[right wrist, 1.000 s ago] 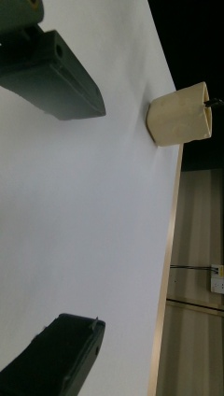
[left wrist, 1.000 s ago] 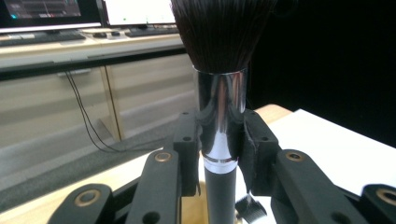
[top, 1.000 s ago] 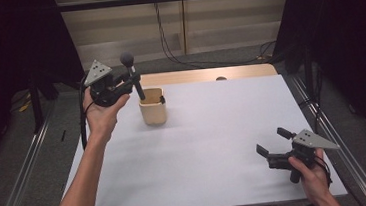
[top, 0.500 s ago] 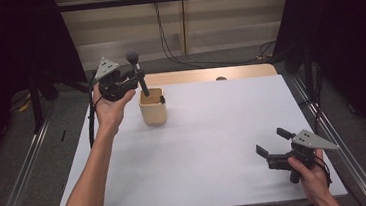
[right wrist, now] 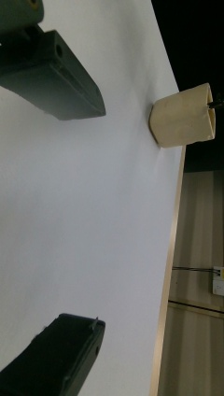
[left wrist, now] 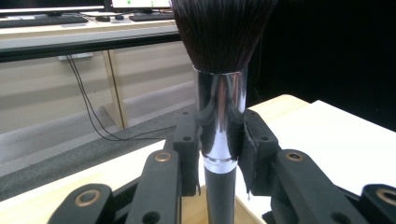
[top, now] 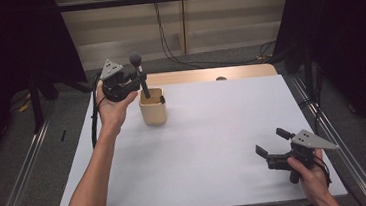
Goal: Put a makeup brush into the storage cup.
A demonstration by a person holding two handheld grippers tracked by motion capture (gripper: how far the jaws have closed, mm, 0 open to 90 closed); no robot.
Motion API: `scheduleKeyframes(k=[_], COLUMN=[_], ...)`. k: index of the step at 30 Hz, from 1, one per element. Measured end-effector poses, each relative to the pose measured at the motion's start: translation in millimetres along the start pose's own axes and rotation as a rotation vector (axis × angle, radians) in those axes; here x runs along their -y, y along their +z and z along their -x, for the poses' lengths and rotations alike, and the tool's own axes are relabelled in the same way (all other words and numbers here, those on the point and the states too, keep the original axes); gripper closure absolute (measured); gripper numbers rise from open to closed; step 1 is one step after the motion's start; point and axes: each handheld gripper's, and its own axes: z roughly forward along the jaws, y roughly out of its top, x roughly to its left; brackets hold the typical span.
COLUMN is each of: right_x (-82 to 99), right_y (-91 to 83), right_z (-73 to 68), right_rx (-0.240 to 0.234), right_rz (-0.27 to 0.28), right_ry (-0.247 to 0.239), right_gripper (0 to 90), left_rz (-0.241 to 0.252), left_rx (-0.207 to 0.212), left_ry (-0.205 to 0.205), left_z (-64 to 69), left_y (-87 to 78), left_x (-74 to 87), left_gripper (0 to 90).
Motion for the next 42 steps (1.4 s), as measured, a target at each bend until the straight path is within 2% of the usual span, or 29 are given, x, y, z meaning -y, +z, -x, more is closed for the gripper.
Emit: scheduleKeyframes(k=[15, 32, 42], right_x=[0.1, 0.5, 0.6], right_y=[0.0, 0.6, 0.1], right_z=[-0.3, -0.9, -0.7], right_rx=[0.002, -0.002, -0.003], right_rz=[-0.001, -0.002, -0.002], right_ry=[-0.006, -0.007, -0.01], right_gripper=[0.5, 0.5, 0.5], left_rz=[-0.04, -0.082, -0.099], left_rx=[-0.009, -0.002, -0.002], left_ry=[0.003, 0.007, -0.003], left_z=[-2.9, -1.5, -2.4], left_y=[6.4, 10.6, 14.5], left_x=[20.3, 40.4, 52.6], left_gripper=[71.2, 71.1, 71.1])
